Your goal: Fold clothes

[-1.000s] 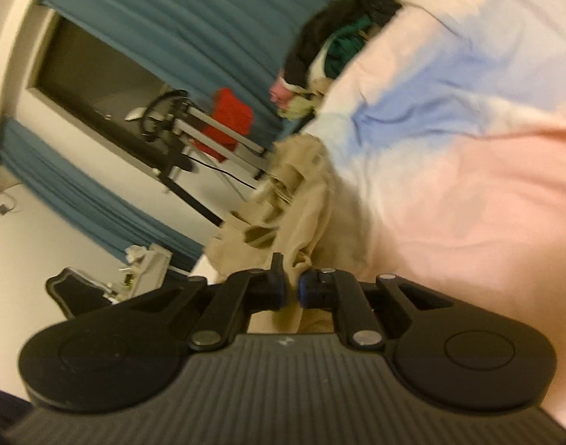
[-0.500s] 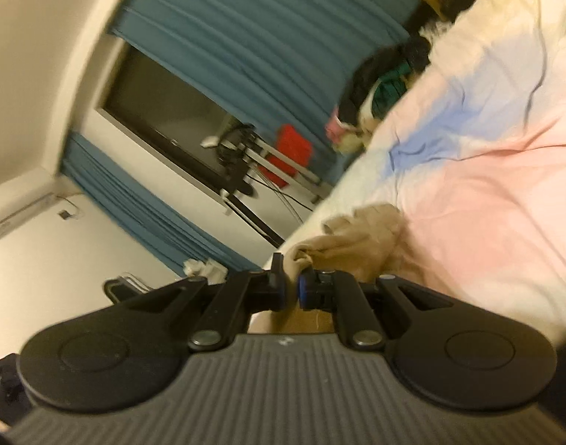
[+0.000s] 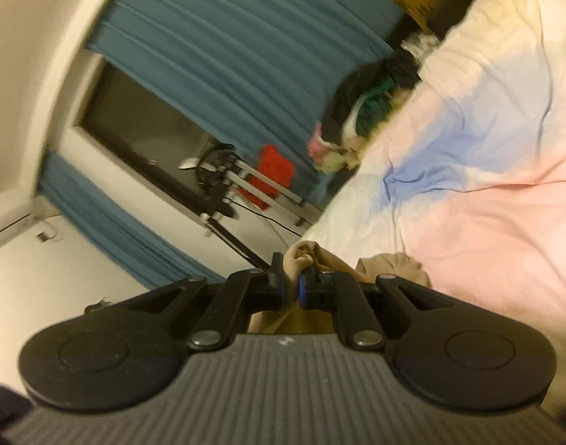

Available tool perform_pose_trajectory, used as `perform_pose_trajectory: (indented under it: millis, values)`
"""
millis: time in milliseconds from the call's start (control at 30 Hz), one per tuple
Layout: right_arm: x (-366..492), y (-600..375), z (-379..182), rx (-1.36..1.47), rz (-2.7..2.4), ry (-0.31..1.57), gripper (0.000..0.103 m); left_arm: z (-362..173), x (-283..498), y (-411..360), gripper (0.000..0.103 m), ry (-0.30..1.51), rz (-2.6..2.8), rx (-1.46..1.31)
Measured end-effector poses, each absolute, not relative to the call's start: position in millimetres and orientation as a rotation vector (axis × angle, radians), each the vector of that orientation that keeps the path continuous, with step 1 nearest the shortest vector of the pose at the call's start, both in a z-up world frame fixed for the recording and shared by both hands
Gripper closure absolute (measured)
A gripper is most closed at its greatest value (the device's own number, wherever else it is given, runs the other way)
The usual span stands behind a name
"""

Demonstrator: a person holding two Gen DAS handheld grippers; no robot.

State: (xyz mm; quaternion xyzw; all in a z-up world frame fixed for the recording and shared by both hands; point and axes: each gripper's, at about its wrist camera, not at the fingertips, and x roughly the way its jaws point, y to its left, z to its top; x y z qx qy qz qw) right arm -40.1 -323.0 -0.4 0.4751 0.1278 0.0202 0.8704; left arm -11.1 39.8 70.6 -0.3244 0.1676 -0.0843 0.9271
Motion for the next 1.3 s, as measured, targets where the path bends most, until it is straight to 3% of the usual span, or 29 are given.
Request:
perform_pose_trajectory:
  millis: [200, 500, 567, 600, 633, 667, 700, 733, 767, 900, 1233, 1267, 1300]
  values:
    - [60, -327, -12, 0.939, -0.014, 0.372, 0.093, 60, 99, 18, 0.100, 0.396, -0.119, -0.543]
    - [146, -333, -76, 0.858, 0.024, 0.507, 0.090, -19, 193, 7, 0.099, 0.503, -0.052, -0.455]
    - [156, -332, -85, 0.833, 0.052, 0.537, 0.087, -29, 204, 8, 0.091, 0.533, -0.041, -0.428]
    - [161, -331, -89, 0.820, 0.066, 0.553, 0.076, -31, 207, 9, 0.088, 0.543, -0.041, -0.419]
    - [166, -331, -93, 0.807, 0.080, 0.568, 0.066, -32, 209, 9, 0.076, 0.545, -0.059, -0.411]
    - [168, -328, -95, 0.786, 0.098, 0.572, 0.044, -32, 209, 6, 0.060, 0.537, -0.080, -0.387]
    - [166, -322, -92, 0.752, 0.125, 0.556, 0.026, -32, 209, 1, 0.053, 0.525, -0.100, -0.356]
    - [164, -315, -90, 0.717, 0.152, 0.540, 0.019, -31, 209, -4, 0.042, 0.517, -0.114, -0.321]
    - [162, -308, -87, 0.676, 0.168, 0.532, 0.019, -30, 207, -9, 0.034, 0.511, -0.126, -0.284]
    - [143, -285, -81, 0.513, 0.139, 0.518, 0.020, -30, 189, -20, 0.026, 0.570, -0.219, -0.277]
    - [90, -265, -48, 0.418, 0.117, 0.387, 0.025, -17, 150, -10, 0.025, 0.597, -0.224, -0.318]
    - [90, -262, -46, 0.401, 0.135, 0.385, 0.031, -15, 147, -10, 0.025, 0.592, -0.225, -0.316]
    - [91, -259, -46, 0.388, 0.150, 0.399, 0.045, -12, 144, -9, 0.025, 0.589, -0.227, -0.313]
